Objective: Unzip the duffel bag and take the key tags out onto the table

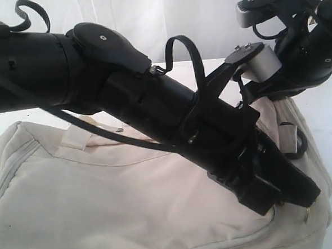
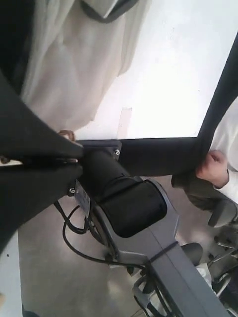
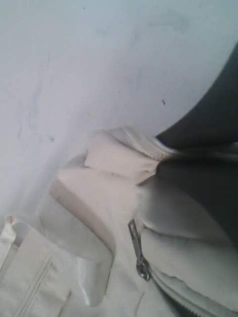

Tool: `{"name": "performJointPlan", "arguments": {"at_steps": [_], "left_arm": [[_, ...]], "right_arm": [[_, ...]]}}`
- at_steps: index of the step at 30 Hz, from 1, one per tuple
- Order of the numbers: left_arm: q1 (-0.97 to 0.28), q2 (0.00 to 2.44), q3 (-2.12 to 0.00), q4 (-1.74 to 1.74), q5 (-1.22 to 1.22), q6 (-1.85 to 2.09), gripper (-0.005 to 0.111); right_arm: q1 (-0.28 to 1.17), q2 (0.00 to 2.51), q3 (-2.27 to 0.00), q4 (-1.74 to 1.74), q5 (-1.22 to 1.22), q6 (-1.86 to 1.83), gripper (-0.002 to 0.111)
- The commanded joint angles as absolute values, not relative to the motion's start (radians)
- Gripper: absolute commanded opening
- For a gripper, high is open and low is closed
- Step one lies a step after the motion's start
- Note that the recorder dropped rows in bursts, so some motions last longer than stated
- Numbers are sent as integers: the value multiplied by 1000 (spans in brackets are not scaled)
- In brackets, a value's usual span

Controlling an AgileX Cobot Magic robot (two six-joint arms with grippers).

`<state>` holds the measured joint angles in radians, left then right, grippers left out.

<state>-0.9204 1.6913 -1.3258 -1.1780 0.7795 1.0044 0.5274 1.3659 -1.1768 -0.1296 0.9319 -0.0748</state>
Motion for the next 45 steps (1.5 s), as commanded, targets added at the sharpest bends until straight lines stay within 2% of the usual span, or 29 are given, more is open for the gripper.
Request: {"name": "performJointPlan", "arguments": {"at_steps": [1, 16, 19, 21, 26, 27, 32, 35, 39, 45], "left_arm": [[-931, 1675, -1326, -1201, 881, 1008, 0], [-931, 1671, -1326, -1006, 1209, 916, 0], [-931, 1650, -1324, -968, 1209, 890, 0], [-931, 1630, -1320, -923, 1207, 867, 0], [-931, 1561, -1241, -813, 1207, 774, 0], [-931, 1554, -1224, -813, 1205, 774, 0], [-931, 1489, -1147, -813, 1119, 779, 0], [-931, 1477, -1147, -837, 1073, 794, 0], [-931, 1475, -1147, -855, 1025, 811, 0], [-931, 1454, -1147, -861, 1006, 816, 0]], "right_arm": [[518, 1396, -1185, -289, 849, -20, 0], [518, 1399, -1185, -366, 841, -20, 0], [518, 1397, -1185, -366, 869, -11, 1], [518, 1395, -1185, -366, 882, 0, 6], [518, 1367, -1185, -350, 884, 11, 53], [518, 1363, -1185, -341, 884, 13, 56], [518, 1252, -1185, 11, 949, -141, 51], [520, 1194, -1185, 344, 1124, -252, 51], [537, 1187, -1185, 368, 1221, -252, 51], [539, 1183, -1160, 368, 1221, -214, 46]]}}
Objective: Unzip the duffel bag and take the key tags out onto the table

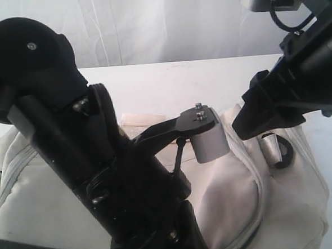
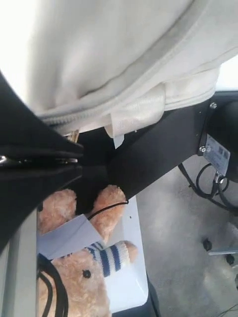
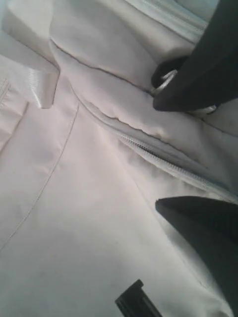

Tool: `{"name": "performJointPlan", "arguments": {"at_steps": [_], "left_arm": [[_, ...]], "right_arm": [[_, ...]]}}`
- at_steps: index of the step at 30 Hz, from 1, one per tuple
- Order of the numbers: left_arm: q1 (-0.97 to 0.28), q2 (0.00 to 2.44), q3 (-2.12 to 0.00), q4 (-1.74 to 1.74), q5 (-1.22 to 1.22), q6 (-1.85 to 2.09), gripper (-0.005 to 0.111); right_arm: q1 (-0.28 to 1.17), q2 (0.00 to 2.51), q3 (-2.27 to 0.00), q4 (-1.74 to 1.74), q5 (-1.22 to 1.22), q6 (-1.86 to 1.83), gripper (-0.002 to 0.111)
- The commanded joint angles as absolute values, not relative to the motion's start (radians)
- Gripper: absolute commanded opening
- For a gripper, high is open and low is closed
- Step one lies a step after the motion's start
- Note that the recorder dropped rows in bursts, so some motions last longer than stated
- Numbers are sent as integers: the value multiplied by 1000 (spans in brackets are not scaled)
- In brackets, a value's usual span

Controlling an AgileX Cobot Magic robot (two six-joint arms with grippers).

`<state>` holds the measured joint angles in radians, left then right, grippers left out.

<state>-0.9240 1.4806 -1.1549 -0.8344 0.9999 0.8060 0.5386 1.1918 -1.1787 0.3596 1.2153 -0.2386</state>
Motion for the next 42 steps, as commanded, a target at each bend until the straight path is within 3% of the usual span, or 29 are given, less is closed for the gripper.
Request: {"name": "performJointPlan", "arguments": {"at_steps": [1, 14, 16, 22, 42], "left_arm": [[-931, 1451, -1147, -859, 998, 819, 0], [-931, 1429, -1147, -863, 959, 838, 0], [-931, 1429, -1147, -863, 963, 838, 0], [-931, 1403, -1147, -858, 958, 827, 0], [-931, 1260, -1115, -657, 1134, 552, 0]], "right_arm": [[539, 1181, -1147, 370, 1221, -212, 46], [539, 1158, -982, 520, 1221, -206, 41], [539, 1158, -982, 520, 1221, -214, 35], [539, 1158, -982, 518, 1221, -318, 0], [539, 1154, -982, 426, 1208, -311, 0]]}}
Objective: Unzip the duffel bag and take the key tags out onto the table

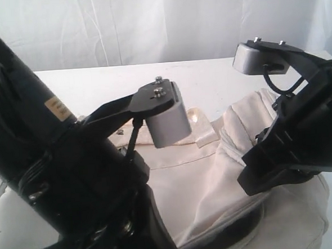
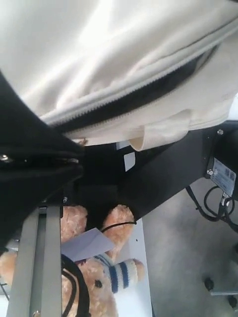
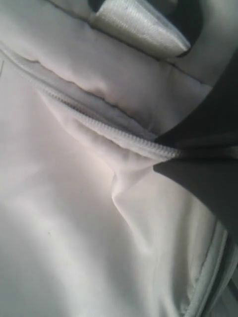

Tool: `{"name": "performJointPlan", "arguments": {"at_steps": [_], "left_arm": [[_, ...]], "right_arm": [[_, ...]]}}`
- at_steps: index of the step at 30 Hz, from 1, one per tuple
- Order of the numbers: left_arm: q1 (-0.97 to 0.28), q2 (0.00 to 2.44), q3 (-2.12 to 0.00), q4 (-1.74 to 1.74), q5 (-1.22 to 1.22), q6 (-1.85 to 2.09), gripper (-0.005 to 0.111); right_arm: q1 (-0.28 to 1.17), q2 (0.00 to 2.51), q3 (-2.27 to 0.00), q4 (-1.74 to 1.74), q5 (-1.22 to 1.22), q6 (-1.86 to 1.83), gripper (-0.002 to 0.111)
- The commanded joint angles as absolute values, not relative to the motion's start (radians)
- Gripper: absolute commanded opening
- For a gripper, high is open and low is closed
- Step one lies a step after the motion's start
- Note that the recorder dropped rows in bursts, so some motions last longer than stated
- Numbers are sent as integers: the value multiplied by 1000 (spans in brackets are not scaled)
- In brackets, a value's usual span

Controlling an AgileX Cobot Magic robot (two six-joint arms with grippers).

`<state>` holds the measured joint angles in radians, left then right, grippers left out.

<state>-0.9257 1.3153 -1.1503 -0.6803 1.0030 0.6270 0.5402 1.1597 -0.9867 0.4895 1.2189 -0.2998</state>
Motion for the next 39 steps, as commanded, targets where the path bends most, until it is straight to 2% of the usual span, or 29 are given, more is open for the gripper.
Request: {"name": "performJointPlan", "arguments": {"at_steps": [1, 6, 13, 24, 30, 39], "left_arm": [[-931, 1247, -1099, -647, 1134, 537, 0], [-931, 1162, -986, -619, 1105, 457, 0], [-931, 964, -841, -524, 905, 302, 0], [-931, 639, -826, -562, 786, 160, 0], [-931, 640, -807, -606, 675, 160, 0], [-931, 652, -598, -732, 468, 220, 0]], "right_arm": [[539, 1154, -982, 426, 1205, -311, 0], [539, 1154, -982, 421, 1190, -311, 0], [539, 1154, -982, 419, 1154, -311, 0], [539, 1154, -982, 360, 1113, -311, 0], [539, 1154, -982, 360, 1076, -311, 0], [539, 1154, -982, 360, 971, -313, 2]]}}
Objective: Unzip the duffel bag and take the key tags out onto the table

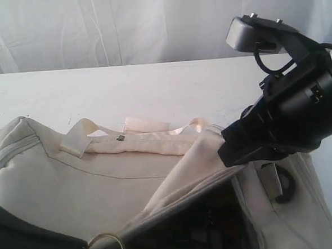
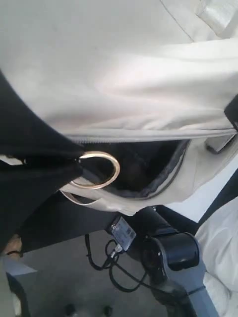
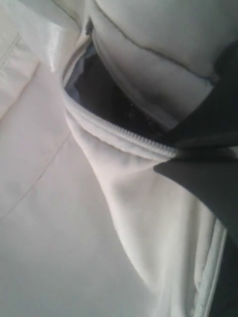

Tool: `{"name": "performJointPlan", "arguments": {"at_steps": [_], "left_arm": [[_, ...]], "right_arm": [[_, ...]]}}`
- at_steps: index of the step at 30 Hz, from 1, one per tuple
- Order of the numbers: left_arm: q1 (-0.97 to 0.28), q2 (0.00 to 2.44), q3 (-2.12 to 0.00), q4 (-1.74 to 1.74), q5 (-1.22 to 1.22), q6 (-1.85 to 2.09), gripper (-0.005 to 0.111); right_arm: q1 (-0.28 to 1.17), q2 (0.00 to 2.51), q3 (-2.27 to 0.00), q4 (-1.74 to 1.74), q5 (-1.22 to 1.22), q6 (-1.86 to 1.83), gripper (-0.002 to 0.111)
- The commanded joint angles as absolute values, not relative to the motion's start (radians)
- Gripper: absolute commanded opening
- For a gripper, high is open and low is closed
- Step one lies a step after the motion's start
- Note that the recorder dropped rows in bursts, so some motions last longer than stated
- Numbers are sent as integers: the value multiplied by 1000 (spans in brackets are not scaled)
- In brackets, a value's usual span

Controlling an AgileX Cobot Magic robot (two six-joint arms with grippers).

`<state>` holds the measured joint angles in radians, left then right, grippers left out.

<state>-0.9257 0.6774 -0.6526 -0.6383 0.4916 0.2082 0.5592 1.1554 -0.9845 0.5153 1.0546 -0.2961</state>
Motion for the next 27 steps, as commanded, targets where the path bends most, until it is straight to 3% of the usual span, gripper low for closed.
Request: {"name": "performJointPlan", "arguments": {"at_steps": [1, 7, 9, 16, 27], "left_arm": [[-931, 652, -588, -732, 449, 220, 0], [-931, 652, -558, -751, 347, 218, 0], [-931, 652, -554, -758, 339, 218, 0], [-931, 652, -554, -758, 285, 212, 0], [-931, 668, -554, -902, 142, 198, 0]], "right_arm": [[539, 1154, -982, 358, 971, -326, 7], [539, 1142, -1002, 386, 960, -460, 50], [539, 1127, -1014, 443, 962, -539, 58], [548, 1040, -1026, 807, 1101, -1083, 60], [715, 1030, -951, 695, 1050, -1129, 62]]}}
